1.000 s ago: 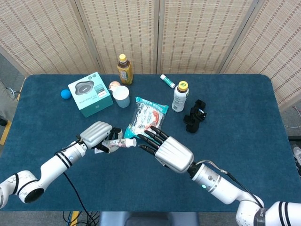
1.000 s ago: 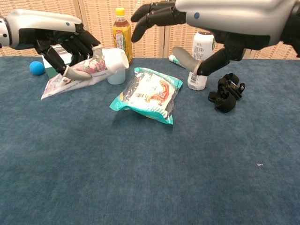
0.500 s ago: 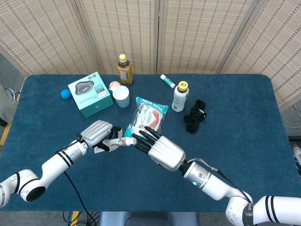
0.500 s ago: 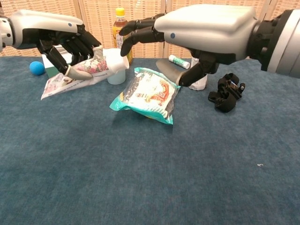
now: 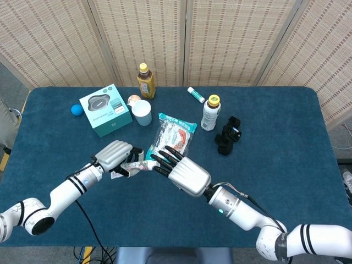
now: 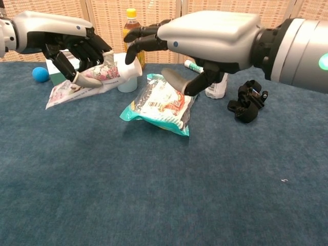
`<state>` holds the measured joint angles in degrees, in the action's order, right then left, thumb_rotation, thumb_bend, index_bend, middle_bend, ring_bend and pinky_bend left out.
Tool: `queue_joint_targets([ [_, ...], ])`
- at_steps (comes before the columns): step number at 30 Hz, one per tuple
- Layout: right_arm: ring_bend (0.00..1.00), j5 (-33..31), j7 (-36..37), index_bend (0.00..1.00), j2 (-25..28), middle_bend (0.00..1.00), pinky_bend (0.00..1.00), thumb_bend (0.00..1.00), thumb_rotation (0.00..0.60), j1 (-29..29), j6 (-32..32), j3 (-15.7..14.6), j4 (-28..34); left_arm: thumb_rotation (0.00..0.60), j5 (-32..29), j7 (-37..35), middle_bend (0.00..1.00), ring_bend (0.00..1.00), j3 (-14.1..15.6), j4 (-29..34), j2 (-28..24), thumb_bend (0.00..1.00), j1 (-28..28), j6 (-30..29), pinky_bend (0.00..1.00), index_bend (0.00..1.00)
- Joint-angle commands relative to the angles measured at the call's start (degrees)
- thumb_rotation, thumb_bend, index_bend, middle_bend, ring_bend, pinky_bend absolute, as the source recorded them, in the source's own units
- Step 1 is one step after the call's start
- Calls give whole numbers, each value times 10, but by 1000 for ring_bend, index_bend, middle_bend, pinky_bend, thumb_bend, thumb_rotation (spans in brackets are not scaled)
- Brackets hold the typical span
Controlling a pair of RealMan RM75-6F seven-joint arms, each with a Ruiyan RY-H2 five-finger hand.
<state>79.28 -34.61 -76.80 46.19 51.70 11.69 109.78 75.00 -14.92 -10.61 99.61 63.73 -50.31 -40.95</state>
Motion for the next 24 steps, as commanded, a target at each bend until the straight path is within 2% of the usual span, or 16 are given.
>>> queue_joint_targets([
  [1, 0, -6, -5, 205, -3, 23, 0, 630, 600, 5, -1, -2, -3, 600, -1, 1, 688, 588, 0, 0, 0, 404, 0, 0, 574, 628],
  [19, 0, -46, -20, 210, -5, 23, 0, 631, 600, 25, 7, -9, -17, 600, 18, -20, 700, 596, 2, -2, -6, 411, 7, -10, 578, 650],
  [24, 0, -55, -25, 210, -7, 24, 0, 632, 600, 31, 8, -13, -20, 600, 27, -38, 710, 603, 3, -4, -9, 438, 9, -13, 583, 660],
])
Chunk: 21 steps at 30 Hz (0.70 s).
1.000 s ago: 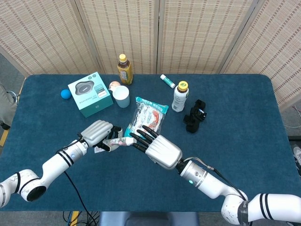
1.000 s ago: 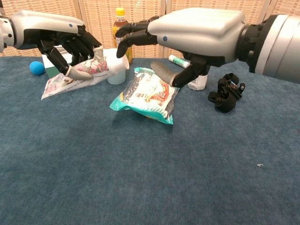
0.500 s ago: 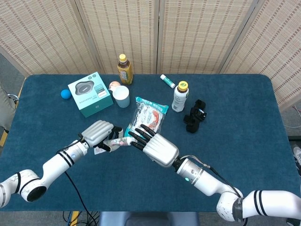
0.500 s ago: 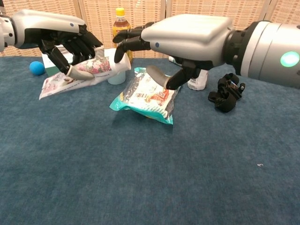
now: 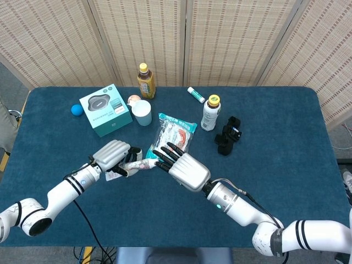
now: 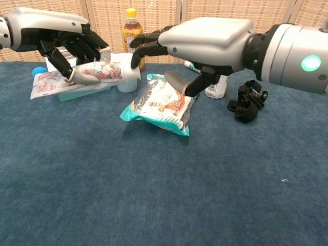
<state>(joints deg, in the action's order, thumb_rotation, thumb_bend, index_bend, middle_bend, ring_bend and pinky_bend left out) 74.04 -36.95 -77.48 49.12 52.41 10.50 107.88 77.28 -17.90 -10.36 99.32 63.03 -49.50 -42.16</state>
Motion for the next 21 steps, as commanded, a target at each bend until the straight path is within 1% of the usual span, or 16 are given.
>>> queue_joint_targets([
  [1, 0, -4, -3, 210, -1, 23, 0, 632, 600, 2, 1, -2, -2, 600, 6, -12, 711, 604, 0, -2, -3, 440, 2, -1, 583, 662],
  [12, 0, -21, -6, 210, -4, 20, 0, 636, 600, 11, 5, -9, -12, 600, 29, -54, 716, 607, 4, -12, -11, 446, 7, -7, 582, 670],
  [21, 0, -30, -3, 210, -5, 18, 0, 637, 600, 14, 7, -16, -21, 600, 39, -69, 717, 608, 6, -14, -13, 446, 6, -7, 583, 671],
])
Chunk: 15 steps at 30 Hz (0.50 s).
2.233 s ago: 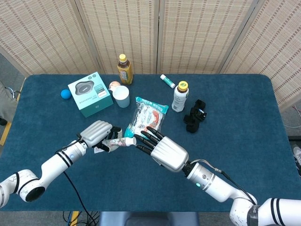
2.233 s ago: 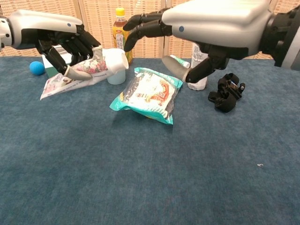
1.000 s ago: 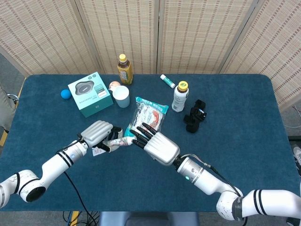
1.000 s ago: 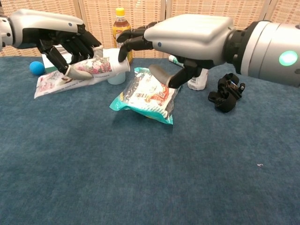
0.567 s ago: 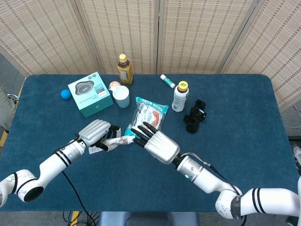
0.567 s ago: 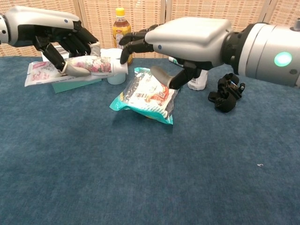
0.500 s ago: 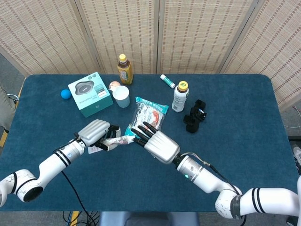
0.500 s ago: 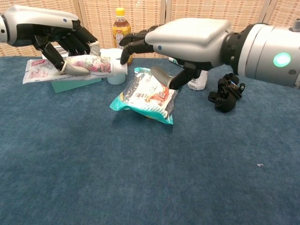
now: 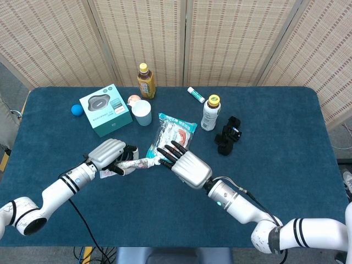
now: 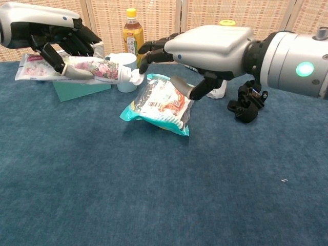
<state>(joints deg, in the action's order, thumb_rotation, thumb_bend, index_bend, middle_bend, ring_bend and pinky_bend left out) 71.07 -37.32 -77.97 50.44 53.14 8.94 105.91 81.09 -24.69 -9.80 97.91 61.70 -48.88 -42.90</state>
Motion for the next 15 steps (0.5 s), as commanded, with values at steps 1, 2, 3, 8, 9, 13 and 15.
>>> queue_joint_targets([
  [1, 0, -1, 1, 210, 0, 18, 0, 637, 600, 1, 0, -2, -2, 600, 1, -3, 717, 608, 0, 0, 0, 446, -1, 0, 583, 671],
  [2, 0, -2, 3, 210, 0, 18, 0, 638, 600, 1, 0, -2, -3, 600, 1, -4, 717, 608, 0, 1, -1, 446, -1, 0, 583, 670],
  [3, 0, -2, 4, 210, -1, 18, 0, 638, 600, 1, 0, -3, -4, 600, 2, -6, 717, 608, 0, 1, -1, 446, -1, 0, 583, 670],
  [8, 0, -2, 12, 210, -5, 17, 0, 640, 600, 2, 1, -7, -14, 600, 4, -12, 717, 608, 1, 3, -3, 446, -1, -1, 583, 670],
  [9, 0, -2, 14, 210, -5, 17, 0, 640, 600, 3, 1, -7, -15, 600, 5, -13, 717, 608, 1, 3, -4, 446, -1, -2, 583, 670],
  [13, 0, -1, 21, 210, -8, 17, 0, 640, 600, 4, 0, -8, -23, 600, 7, -18, 717, 608, 2, 6, -6, 446, -1, -4, 584, 670],
  [15, 0, -1, 24, 210, -10, 17, 0, 640, 600, 6, -1, -8, -27, 600, 9, -20, 717, 608, 2, 7, -7, 446, -1, -4, 585, 670],
])
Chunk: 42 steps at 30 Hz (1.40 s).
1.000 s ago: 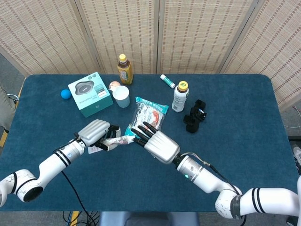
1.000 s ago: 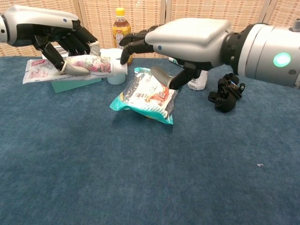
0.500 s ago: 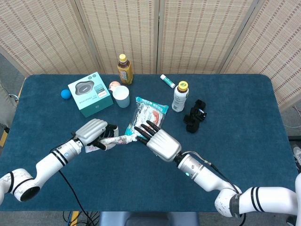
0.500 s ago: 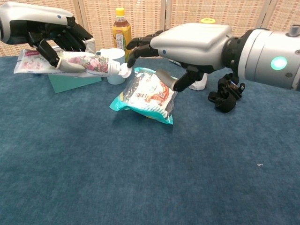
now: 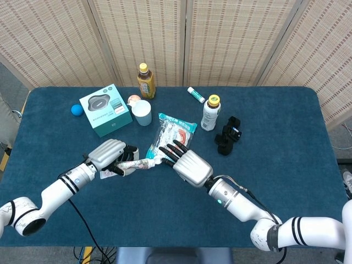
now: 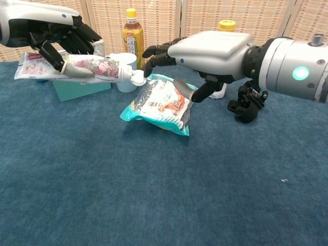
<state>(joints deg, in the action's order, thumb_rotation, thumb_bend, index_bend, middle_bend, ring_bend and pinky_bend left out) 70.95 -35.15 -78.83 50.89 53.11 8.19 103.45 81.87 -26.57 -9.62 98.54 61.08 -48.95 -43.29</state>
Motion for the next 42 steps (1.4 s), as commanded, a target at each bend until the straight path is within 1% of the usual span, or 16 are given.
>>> queue_joint_targets([
  [1, 0, 1, 4, 210, -3, 17, 0, 640, 600, 2, -1, 0, -5, 600, 3, -3, 717, 608, 1, 3, -2, 446, 0, -1, 585, 670],
  [12, 0, 5, 17, 210, -8, 17, 0, 642, 600, 6, -3, -2, -17, 600, 11, -25, 717, 608, 3, 12, -8, 446, -2, 1, 590, 669],
  [17, 0, 20, 34, 210, 6, 17, 0, 642, 600, -2, 8, -5, -6, 600, 10, -20, 717, 608, 8, 1, -6, 446, -2, 4, 590, 668],
  [23, 0, 55, 72, 210, 52, 17, 0, 642, 600, -27, 37, -11, 30, 600, 10, -26, 715, 598, 20, -20, 1, 445, 6, 3, 589, 664],
  [31, 0, 120, 123, 210, 123, 17, 0, 640, 600, -81, 99, -31, 74, 600, 34, -45, 691, 573, 59, -70, 35, 445, 28, -2, 579, 653],
  [36, 0, 146, 131, 210, 160, 17, 0, 640, 600, -109, 122, -44, 90, 600, 53, -65, 665, 540, 79, -109, 63, 445, 39, -13, 528, 645],
  [42, 0, 142, 132, 210, 192, 17, 0, 639, 600, -133, 116, -61, 96, 600, 68, -92, 632, 489, 97, -158, 101, 445, 46, -21, 461, 642],
])
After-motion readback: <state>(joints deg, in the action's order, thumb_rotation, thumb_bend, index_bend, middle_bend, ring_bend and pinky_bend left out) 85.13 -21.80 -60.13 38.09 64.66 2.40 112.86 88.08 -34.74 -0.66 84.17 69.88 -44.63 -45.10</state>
